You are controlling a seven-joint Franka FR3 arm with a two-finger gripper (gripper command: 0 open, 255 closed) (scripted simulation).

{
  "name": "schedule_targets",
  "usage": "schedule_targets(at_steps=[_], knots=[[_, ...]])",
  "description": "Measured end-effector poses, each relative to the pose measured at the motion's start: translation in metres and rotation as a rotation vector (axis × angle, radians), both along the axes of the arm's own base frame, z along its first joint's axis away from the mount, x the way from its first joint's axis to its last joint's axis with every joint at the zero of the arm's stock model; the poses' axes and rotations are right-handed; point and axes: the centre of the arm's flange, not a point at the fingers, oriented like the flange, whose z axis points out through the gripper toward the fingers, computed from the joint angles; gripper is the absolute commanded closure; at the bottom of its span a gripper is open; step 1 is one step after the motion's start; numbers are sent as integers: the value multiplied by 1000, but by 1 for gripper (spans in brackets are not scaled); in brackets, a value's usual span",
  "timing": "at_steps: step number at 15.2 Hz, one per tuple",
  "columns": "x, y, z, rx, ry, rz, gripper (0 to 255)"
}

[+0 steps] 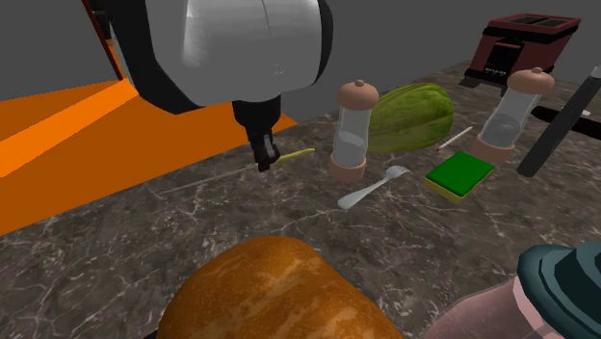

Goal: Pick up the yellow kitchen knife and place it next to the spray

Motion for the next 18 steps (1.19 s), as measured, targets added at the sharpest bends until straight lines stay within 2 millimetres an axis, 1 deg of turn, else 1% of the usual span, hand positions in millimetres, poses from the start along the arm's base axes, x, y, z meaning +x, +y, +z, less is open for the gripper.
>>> schedule_targets(at_steps=[18], knots=[[-1,1,94,0,0,0,255]])
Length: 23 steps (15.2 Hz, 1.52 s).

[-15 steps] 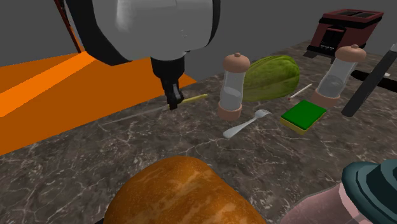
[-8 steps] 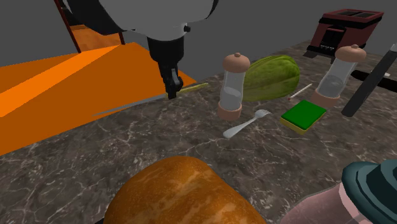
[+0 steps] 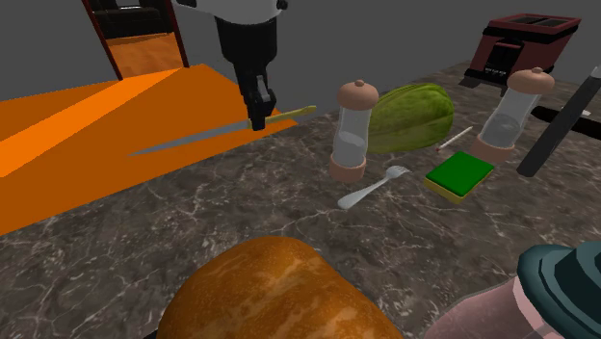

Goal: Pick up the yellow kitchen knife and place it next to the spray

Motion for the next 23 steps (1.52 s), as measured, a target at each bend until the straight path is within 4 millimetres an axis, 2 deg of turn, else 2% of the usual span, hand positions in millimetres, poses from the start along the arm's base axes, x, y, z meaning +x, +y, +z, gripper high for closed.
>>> schedule_targets(at_steps=[23], knots=[[1,0,122,0,0,0,255]])
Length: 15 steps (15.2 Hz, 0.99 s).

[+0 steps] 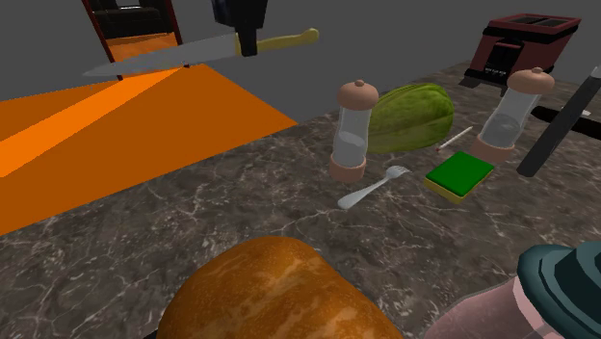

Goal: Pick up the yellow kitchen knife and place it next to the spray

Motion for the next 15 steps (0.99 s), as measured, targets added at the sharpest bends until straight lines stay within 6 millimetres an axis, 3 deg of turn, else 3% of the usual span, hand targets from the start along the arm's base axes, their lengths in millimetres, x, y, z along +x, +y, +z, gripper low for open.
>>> schedule_targets(at_steps=[15], knots=[[-6,-2,76,0,1,0,255]])
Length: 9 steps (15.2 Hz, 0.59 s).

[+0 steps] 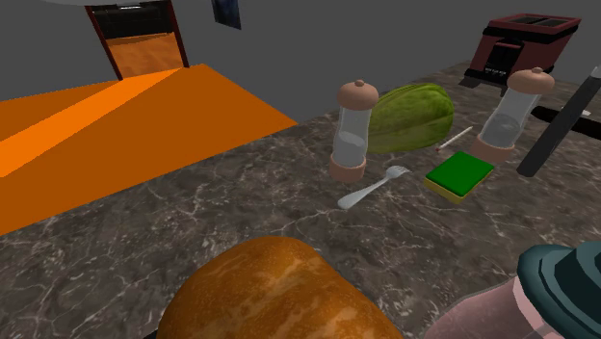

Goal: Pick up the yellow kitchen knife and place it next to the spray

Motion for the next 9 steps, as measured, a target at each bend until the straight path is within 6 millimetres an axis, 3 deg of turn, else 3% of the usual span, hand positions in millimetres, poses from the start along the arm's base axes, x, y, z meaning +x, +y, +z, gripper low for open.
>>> schedule_targets(at_steps=[9], knots=[[-96,-55,1,0,0,-1,255]])
